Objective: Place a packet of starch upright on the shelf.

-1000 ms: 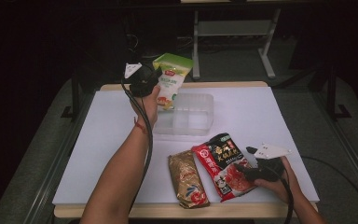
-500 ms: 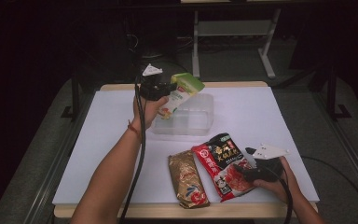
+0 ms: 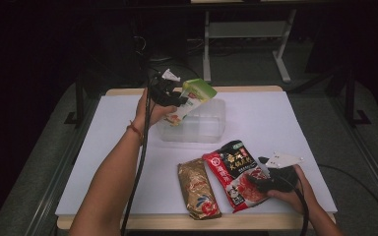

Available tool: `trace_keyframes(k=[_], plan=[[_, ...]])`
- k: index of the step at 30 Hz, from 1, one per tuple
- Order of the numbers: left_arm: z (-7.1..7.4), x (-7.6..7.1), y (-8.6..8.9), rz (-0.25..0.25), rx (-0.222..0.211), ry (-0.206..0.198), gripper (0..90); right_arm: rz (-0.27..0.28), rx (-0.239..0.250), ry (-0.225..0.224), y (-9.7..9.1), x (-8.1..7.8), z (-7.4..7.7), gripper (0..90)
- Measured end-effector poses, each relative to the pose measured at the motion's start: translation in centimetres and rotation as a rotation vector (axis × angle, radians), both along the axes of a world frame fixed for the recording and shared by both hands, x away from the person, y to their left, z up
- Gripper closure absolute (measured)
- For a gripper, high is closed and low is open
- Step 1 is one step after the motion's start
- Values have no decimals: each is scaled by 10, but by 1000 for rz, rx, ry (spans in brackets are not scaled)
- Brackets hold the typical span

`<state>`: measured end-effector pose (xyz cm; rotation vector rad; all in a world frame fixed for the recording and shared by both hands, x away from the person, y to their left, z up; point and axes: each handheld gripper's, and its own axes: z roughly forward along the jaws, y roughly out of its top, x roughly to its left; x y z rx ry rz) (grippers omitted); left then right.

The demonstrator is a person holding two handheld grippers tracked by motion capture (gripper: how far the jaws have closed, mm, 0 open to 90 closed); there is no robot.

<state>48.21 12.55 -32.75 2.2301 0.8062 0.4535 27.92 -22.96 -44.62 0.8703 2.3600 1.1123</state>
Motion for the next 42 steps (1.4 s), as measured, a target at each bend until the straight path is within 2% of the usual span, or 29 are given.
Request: trace_keyframes(k=[1,2,3,4,5,6,7,8,9,12,14,15,18,19,20,22,23,25,27,29,30,34,36,40,42], plan=[[0,0,0,0,0,0,663,0,0,0,0,0,0,223],[-2,0,-1,-3,28,3,735,2,0,0,0,0,0,223],[-2,0,-2,-4,40,1,772,3,-1,1,0,0,0,223],[-2,-2,-5,1,76,-10,810,4,-2,1,1,-1,0,223],[-2,-2,-5,1,76,-10,839,4,-2,1,1,-1,0,223],[-1,-4,-7,5,97,-25,839,5,-3,3,1,-1,0,224],[-1,-5,-8,18,90,-33,853,5,-4,3,1,-1,0,224],[-1,-5,-7,34,65,-31,859,5,-4,2,1,-1,1,224],[-1,-5,-4,52,31,-26,862,6,-5,1,1,-1,1,224],[2,-6,11,149,-161,-54,864,5,-5,0,0,-2,1,224],[5,-10,19,261,-266,-92,865,1,-4,0,0,-1,1,224],[5,-11,24,323,-340,-98,865,2,-3,0,0,-1,1,224],[-1,-15,31,438,-441,-107,864,5,-5,-2,1,-1,1,224],[-6,-16,32,456,-476,-104,864,9,-4,-2,2,-1,1,224],[-10,-18,31,456,-492,-103,865,9,-5,-2,2,-1,1,223],[-18,-23,26,458,-484,-134,866,9,-4,-2,2,-1,1,223],[-22,-25,24,440,-499,-138,866,8,-4,-2,2,-1,1,224],[-30,-27,20,431,-529,-121,868,7,-2,-4,2,-1,1,223],[-37,-27,15,417,-533,-92,868,6,-1,-4,2,-2,1,223],[-43,-27,8,402,-499,-81,870,9,-3,-9,2,-2,2,224],[-43,-28,6,398,-483,-97,870,8,-3,-9,2,-2,2,223],[-37,-25,8,398,-483,-64,872,8,-1,-10,1,-2,2,224],[-28,-25,13,401,-538,-33,874,7,-2,-9,1,-2,2,224],[-3,-33,14,392,-556,-47,873,0,10,-15,0,-2,4,224],[3,-37,13,399,-553,-66,872,-2,7,-10,0,-1,2,224]])
